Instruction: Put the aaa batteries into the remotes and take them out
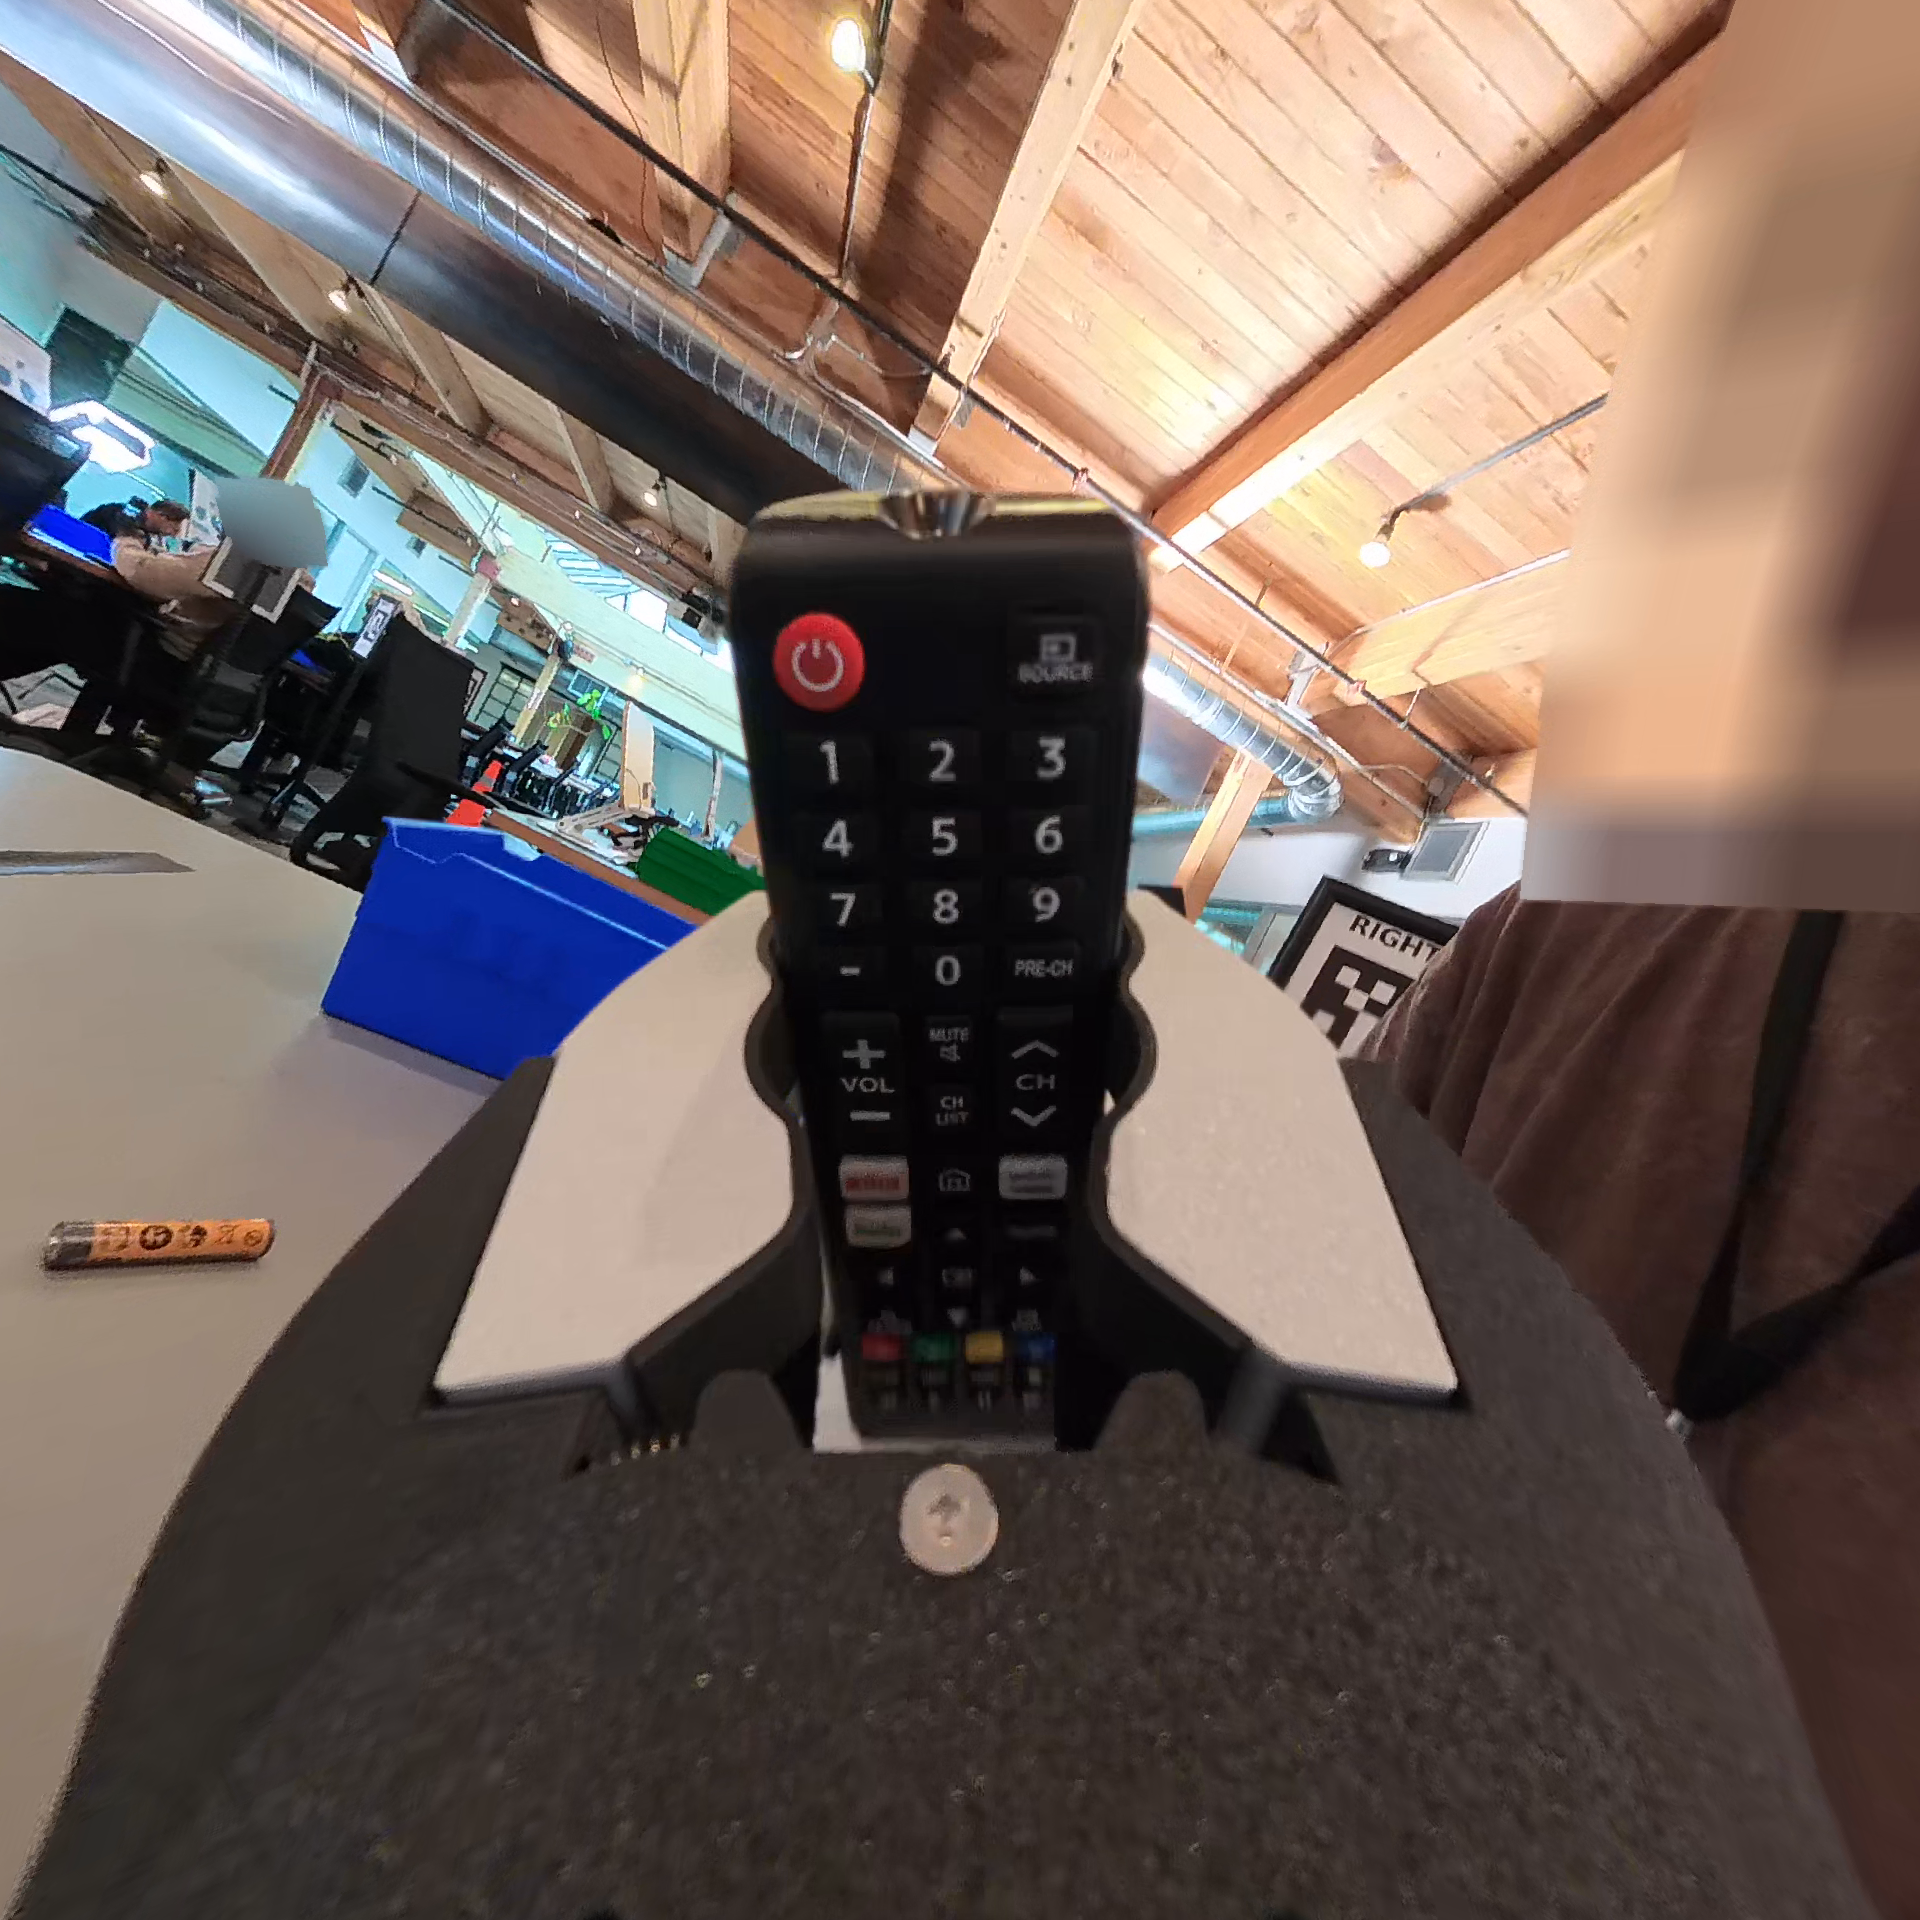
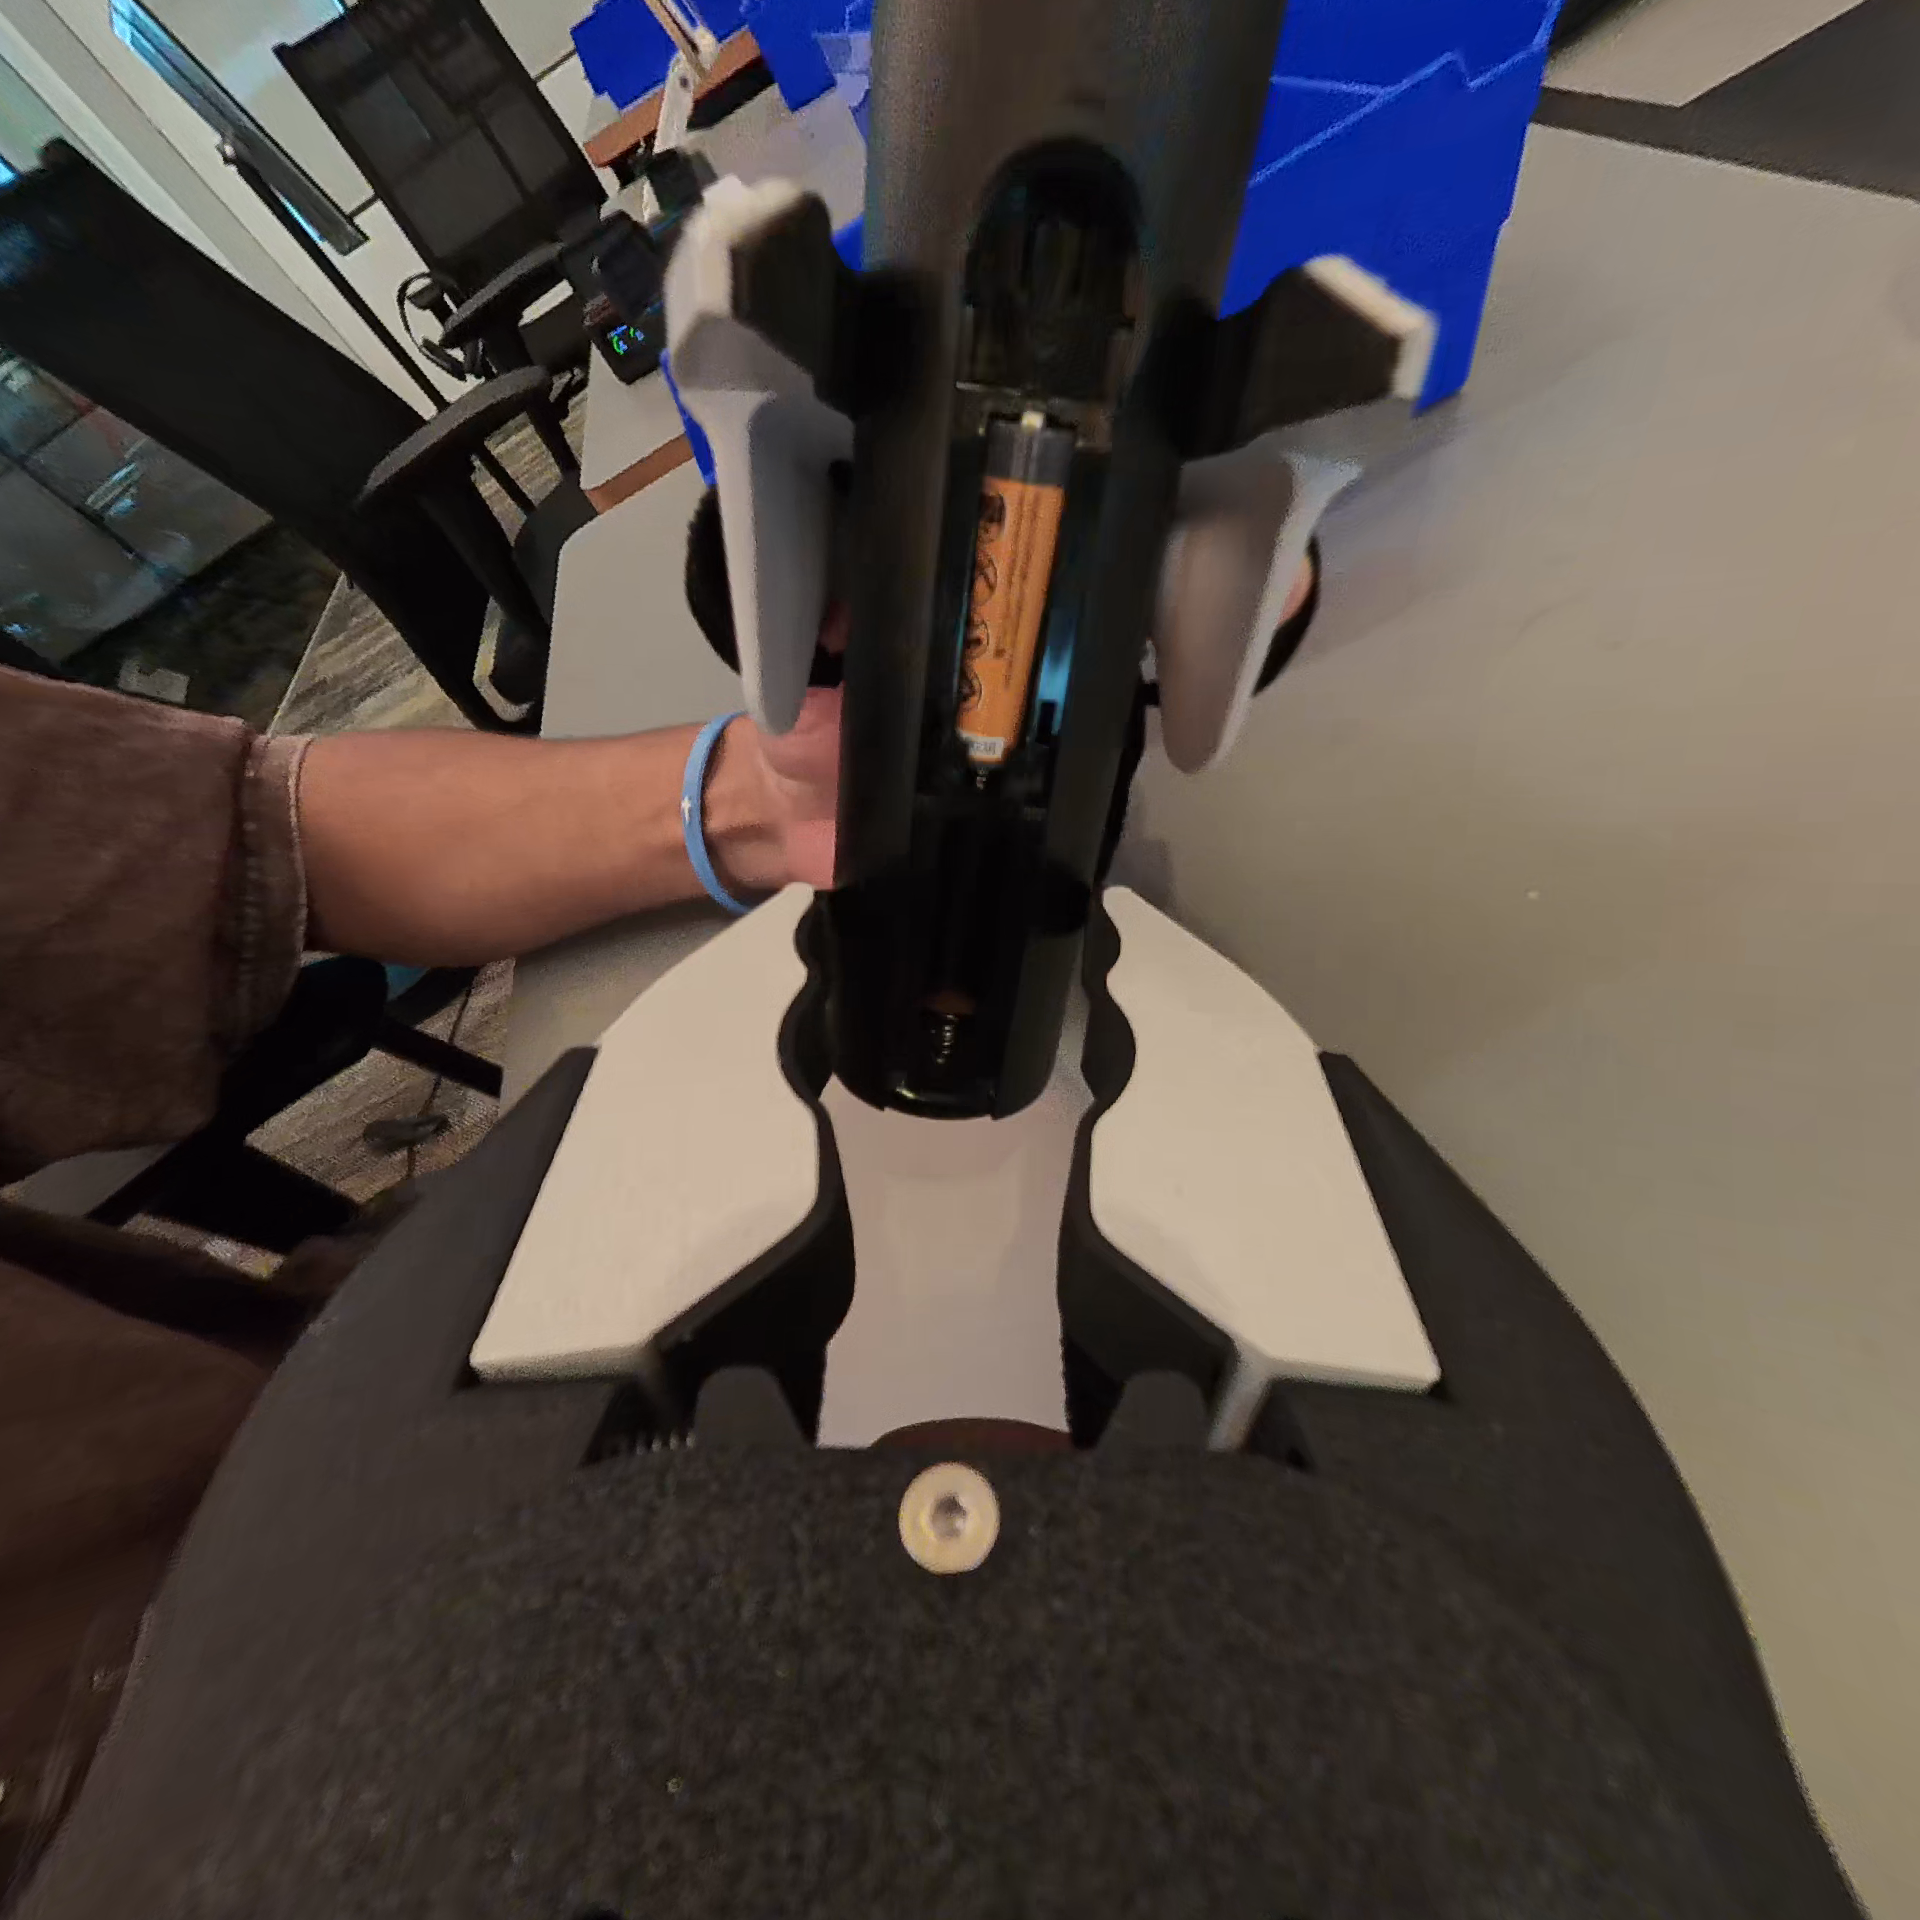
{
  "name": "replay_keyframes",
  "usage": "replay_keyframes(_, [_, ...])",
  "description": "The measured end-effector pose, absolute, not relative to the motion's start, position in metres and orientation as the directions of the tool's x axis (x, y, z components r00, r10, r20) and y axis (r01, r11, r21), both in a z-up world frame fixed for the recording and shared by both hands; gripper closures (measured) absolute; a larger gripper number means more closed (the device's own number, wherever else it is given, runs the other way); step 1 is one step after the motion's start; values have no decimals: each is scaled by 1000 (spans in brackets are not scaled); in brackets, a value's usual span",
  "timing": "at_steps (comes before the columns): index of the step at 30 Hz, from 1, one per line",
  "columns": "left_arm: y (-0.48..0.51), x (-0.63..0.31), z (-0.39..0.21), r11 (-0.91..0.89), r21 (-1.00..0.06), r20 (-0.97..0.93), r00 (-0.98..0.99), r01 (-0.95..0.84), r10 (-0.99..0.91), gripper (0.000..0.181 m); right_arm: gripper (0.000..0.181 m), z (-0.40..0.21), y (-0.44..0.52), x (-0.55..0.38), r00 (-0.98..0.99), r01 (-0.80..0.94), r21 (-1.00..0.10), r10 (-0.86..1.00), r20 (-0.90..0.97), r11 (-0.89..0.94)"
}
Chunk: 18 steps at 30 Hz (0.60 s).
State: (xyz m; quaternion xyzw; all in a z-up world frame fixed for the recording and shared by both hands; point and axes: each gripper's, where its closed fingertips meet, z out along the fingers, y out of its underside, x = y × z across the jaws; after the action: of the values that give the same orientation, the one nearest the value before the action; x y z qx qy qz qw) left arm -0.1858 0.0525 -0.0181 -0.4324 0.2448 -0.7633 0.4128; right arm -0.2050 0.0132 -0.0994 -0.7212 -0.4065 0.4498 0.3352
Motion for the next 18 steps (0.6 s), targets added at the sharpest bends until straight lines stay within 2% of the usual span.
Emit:
replay_keyframes(6, [40,-172,-34,-467,-840,417,-221,277,-881,127,136,-91,10,-165,241,375,-847,922,-303,-377])
replay_keyframes(11, [24,-149,-59,-396,-912,375,-176,109,-910,125,136,-89,10,-156,180,413,-836,932,-313,-361])
replay_keyframes(18, [15,-141,-64,-373,-925,355,-189,71,-916,123,136,-95,6,-152,85,557,-785,958,-272,-272])
